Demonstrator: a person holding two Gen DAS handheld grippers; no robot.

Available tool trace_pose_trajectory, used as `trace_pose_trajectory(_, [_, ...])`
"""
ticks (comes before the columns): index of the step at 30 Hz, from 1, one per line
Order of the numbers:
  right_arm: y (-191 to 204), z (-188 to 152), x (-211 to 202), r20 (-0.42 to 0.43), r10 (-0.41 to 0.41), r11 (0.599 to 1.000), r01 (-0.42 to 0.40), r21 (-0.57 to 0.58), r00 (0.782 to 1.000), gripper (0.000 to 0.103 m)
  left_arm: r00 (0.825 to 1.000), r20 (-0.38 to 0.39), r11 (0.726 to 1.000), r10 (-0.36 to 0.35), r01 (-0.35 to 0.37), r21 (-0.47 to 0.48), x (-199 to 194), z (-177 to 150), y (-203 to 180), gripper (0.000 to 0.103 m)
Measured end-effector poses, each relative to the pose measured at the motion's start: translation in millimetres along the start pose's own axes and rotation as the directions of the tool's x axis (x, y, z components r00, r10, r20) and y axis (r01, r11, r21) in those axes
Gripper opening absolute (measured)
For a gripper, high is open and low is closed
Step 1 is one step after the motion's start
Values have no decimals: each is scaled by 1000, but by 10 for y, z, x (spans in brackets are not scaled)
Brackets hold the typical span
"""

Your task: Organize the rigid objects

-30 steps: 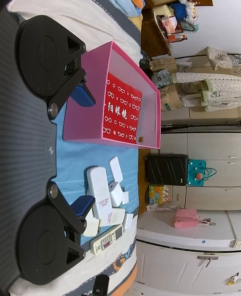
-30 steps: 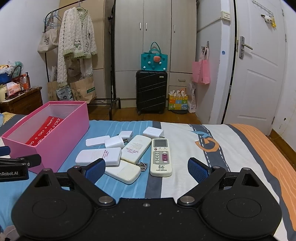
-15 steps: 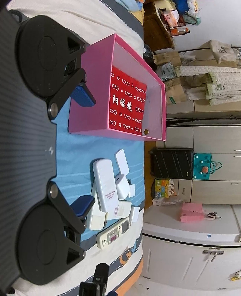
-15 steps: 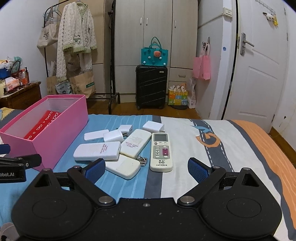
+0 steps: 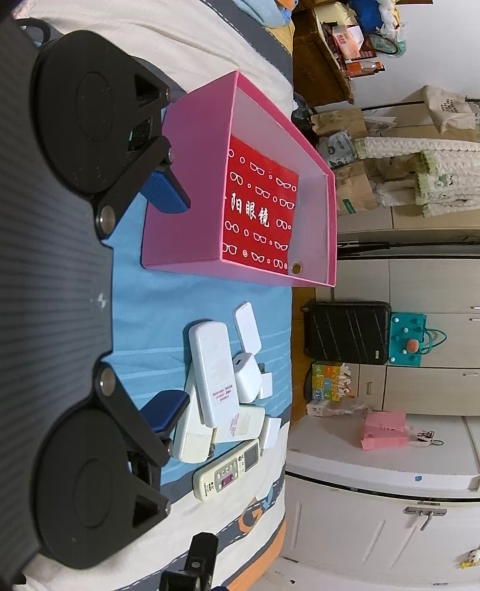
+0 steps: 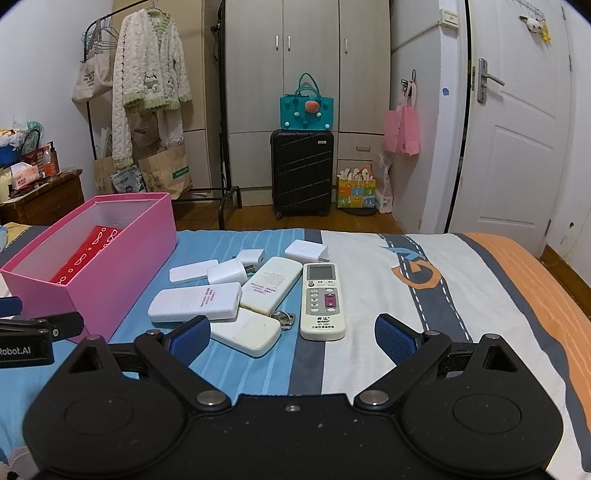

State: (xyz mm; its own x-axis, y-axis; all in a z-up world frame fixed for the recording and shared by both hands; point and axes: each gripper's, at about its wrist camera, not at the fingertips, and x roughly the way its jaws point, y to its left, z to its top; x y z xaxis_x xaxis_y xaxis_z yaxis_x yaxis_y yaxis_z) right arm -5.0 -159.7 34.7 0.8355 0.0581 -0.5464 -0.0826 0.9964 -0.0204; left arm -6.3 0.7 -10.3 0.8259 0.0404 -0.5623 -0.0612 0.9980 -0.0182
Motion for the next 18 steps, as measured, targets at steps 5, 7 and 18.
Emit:
trace_pose_trajectory(5, [-7,-17,32,-9,1,1000,-1,3,1000,98,1000,-5,1000,-7,7,15,-14,69,-23,103])
trace_pose_trajectory(7, [-23,-4,43,-13,7,1000,-6,7,1000,98,1000,-13,1000,-11,11,24,-39,128,-23,103])
trace_pose_trajectory(18, [13,168,211,-58,115,992,-113,48,992,98,989,-151,999,-12,19,45,-156,658,308,103])
